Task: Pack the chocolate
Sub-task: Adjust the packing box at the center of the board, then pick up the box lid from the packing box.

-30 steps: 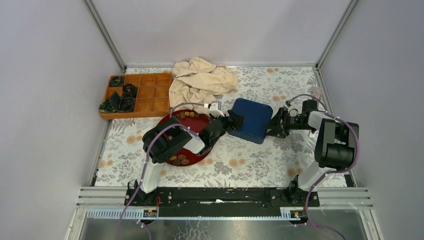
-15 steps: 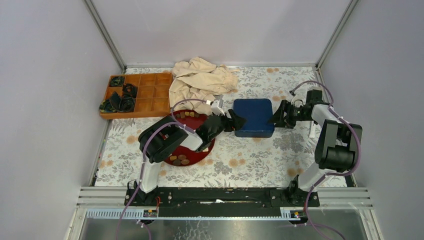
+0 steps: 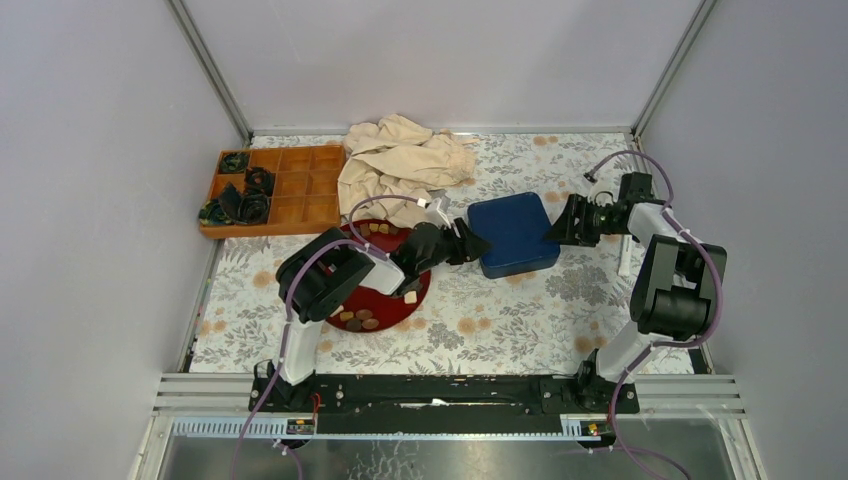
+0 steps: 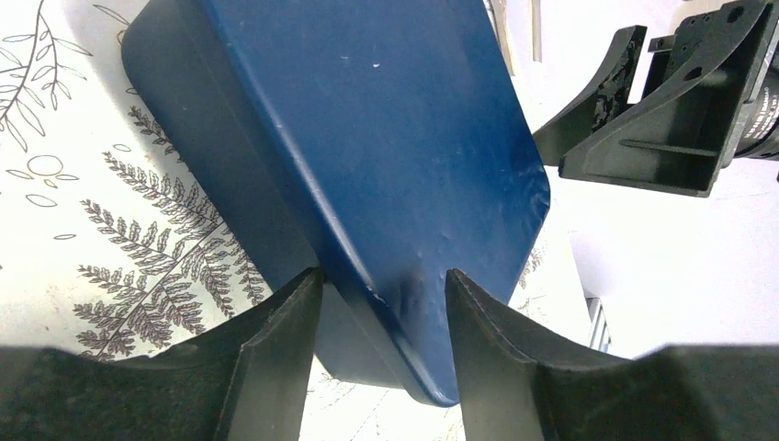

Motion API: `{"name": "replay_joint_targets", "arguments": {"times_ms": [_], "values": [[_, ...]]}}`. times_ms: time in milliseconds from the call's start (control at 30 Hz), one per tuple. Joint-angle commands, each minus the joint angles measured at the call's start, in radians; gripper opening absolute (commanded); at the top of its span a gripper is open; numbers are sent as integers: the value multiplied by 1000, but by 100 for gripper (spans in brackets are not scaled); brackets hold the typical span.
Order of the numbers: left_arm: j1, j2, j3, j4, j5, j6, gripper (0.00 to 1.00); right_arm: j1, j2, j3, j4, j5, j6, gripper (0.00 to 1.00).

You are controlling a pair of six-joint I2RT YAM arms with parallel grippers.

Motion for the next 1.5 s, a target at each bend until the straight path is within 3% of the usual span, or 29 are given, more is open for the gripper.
{"name": "replay_joint_targets", "arguments": {"times_ms": [0, 200, 400, 700, 867, 1000, 1267, 1467], "values": [[-39, -3, 45, 239, 189, -126, 55, 53, 15, -13, -127, -295, -30, 63], [-17, -11, -20, 394, 171, -219, 52, 52, -16, -31, -141, -258, -49, 62], [-15, -48, -83, 397, 105, -230, 57, 51, -69, -25, -116, -179, -54, 64], [-6, -49, -103, 421, 87, -279, 41, 52, -133, -23, -92, -66, -68, 68], [0, -48, -102, 423, 98, -288, 39, 52, -125, -20, -114, -49, -78, 69], [2, -34, -97, 434, 114, -303, 39, 52, -101, -18, -174, -67, -119, 70], [2, -1, -101, 526, 129, -335, 39, 52, -142, -43, -156, 43, -145, 73], [3, 12, -80, 555, 161, -337, 49, 53, -124, -34, -160, 2, -137, 73]]}}
